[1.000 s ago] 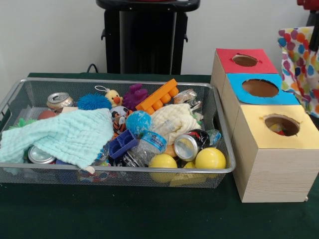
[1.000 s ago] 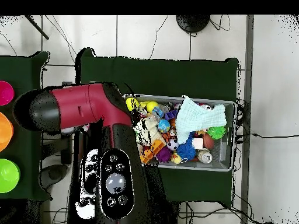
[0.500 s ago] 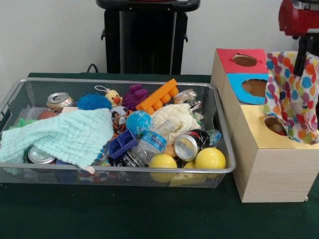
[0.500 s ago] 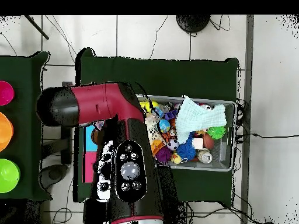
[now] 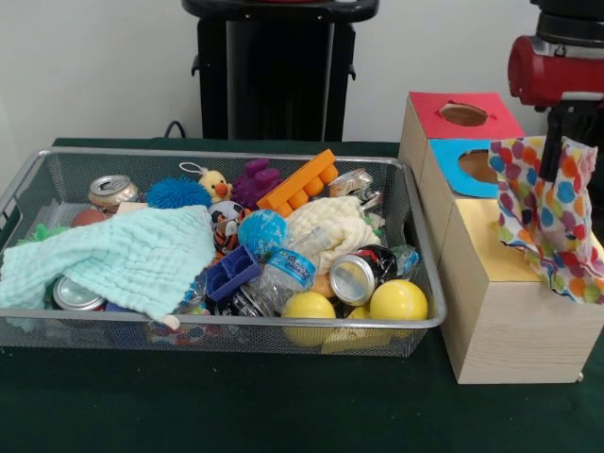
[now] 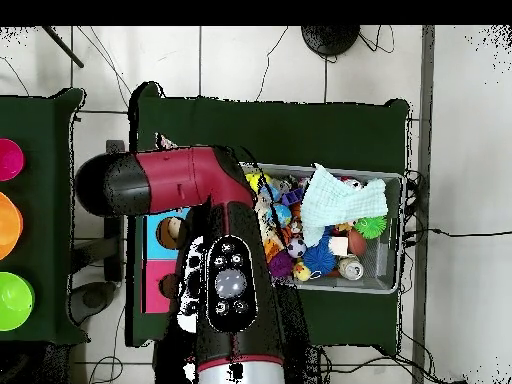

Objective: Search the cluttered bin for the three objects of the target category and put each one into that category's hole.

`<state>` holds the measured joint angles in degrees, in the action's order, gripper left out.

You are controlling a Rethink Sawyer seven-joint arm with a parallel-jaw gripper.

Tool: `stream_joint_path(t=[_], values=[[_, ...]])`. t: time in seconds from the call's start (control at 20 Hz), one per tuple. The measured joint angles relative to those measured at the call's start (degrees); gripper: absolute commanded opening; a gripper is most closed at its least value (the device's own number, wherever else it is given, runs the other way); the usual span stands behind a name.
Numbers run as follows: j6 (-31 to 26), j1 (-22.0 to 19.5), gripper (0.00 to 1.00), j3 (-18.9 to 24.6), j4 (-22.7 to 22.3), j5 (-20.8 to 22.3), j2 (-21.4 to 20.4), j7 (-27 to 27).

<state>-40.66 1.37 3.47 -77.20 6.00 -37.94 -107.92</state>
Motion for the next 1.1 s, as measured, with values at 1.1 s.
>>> stream_joint_path(t=[1.1], values=[[6.73,-0.01,0.00,-1.04,-6.29,0.59,1.43,0.00]])
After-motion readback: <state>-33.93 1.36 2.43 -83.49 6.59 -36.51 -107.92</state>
